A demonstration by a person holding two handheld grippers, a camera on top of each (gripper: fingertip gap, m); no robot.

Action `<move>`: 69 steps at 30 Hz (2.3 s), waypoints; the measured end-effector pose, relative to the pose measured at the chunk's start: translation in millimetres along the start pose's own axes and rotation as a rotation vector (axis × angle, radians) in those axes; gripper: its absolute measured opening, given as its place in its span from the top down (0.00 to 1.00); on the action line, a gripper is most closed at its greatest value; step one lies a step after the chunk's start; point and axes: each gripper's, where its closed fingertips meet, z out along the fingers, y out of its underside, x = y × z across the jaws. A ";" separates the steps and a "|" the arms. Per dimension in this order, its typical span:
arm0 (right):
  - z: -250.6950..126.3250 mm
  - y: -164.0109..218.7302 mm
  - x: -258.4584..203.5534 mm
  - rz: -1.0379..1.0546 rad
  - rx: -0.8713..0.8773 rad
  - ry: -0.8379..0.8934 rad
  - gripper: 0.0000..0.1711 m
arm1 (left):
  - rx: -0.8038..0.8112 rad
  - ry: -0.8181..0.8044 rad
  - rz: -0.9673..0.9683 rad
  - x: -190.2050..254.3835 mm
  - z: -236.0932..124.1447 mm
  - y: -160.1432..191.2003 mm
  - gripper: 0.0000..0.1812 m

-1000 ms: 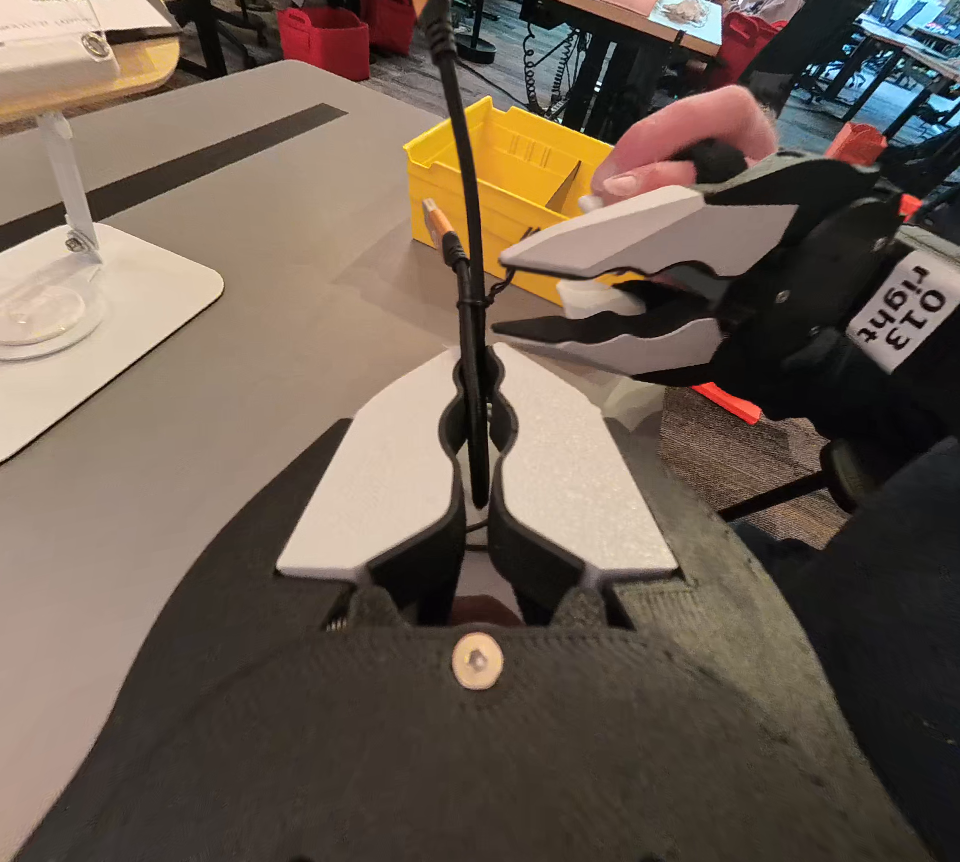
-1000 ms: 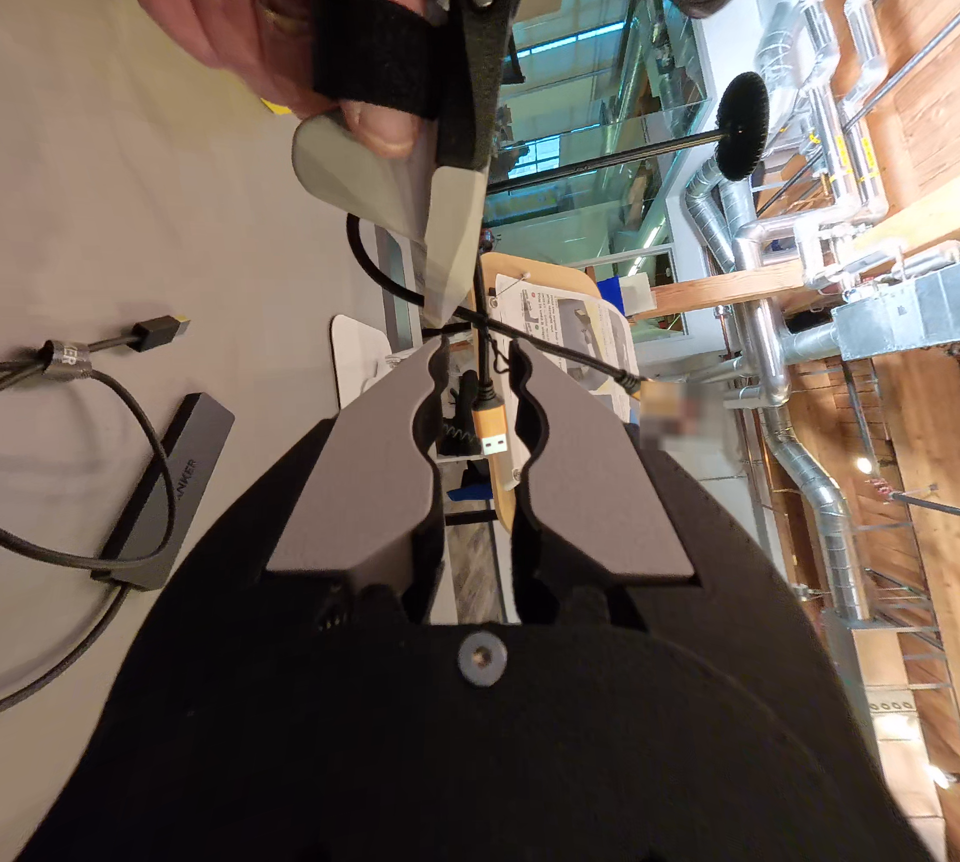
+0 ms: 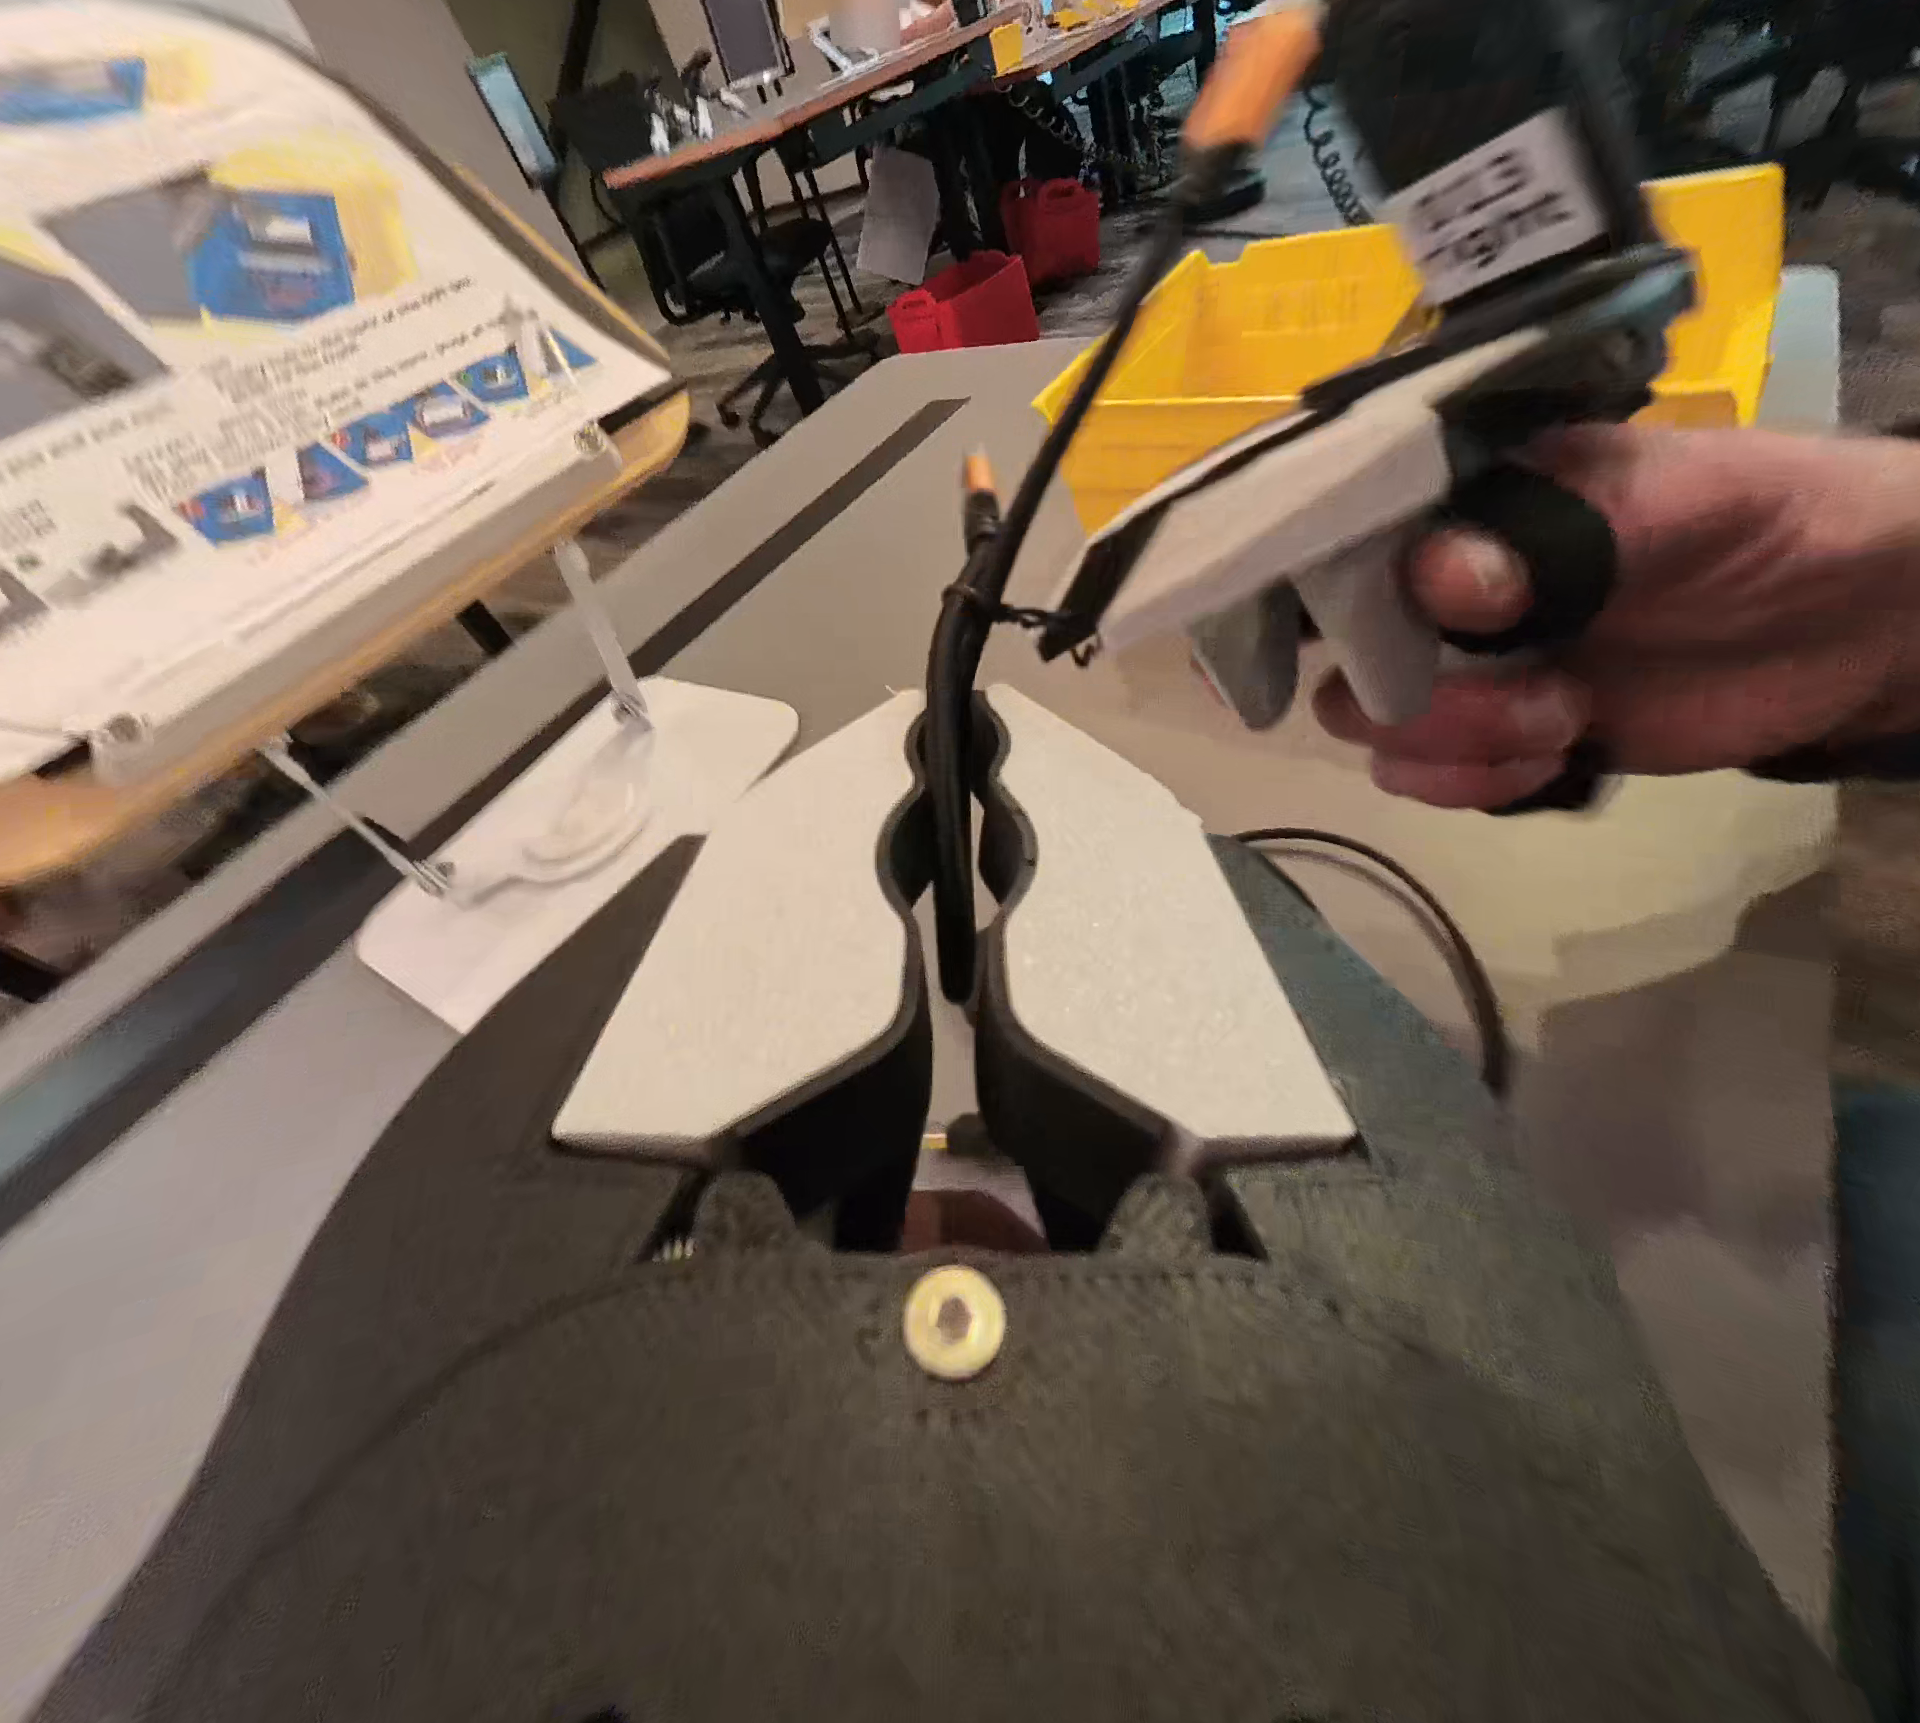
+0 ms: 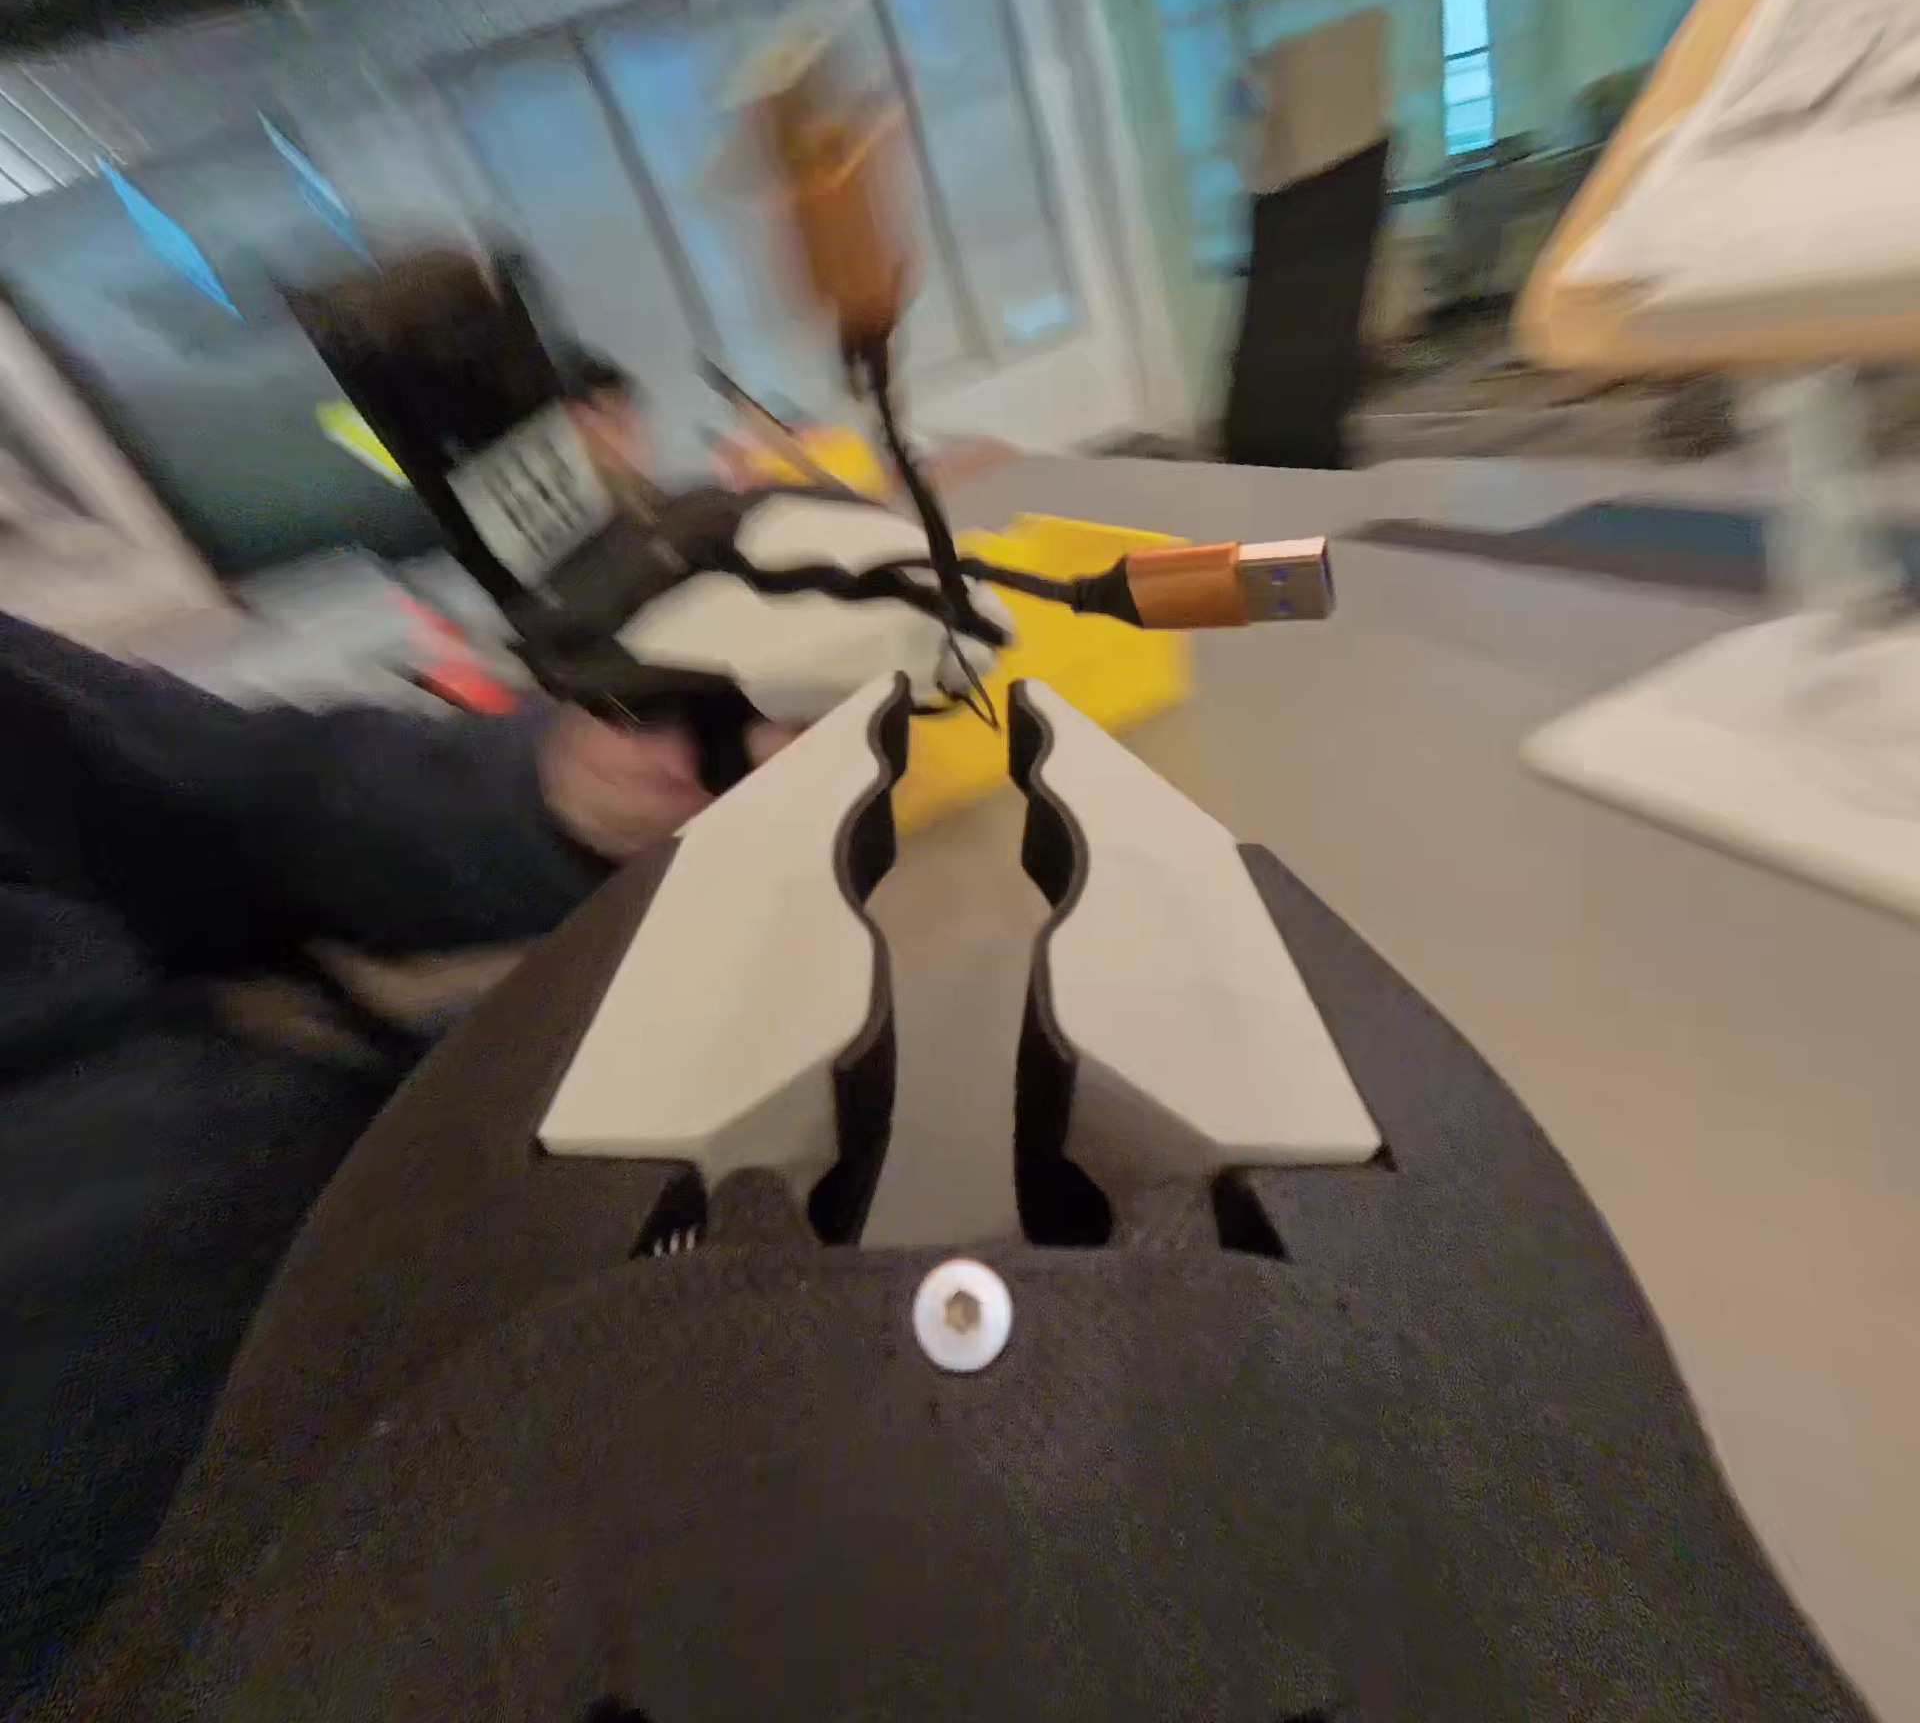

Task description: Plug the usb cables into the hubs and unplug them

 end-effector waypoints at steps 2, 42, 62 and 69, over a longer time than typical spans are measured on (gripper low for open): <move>-6.8 -0.9 12.3 -0.399 -0.111 0.204 0.90 | -0.009 0.021 -0.125 -5.5 -0.2 -1.9 0.98; -2.2 -18.5 18.9 -1.430 -0.417 0.516 1.00 | -0.068 0.148 -0.390 9.8 4.7 -7.6 0.99; -8.2 -1.6 15.8 -0.588 -0.155 0.307 0.89 | -0.080 -0.043 -0.151 -8.5 9.8 12.6 0.98; -2.6 -13.1 23.5 -1.516 -0.432 0.603 0.89 | -0.136 0.000 -0.228 -2.1 13.4 10.8 0.98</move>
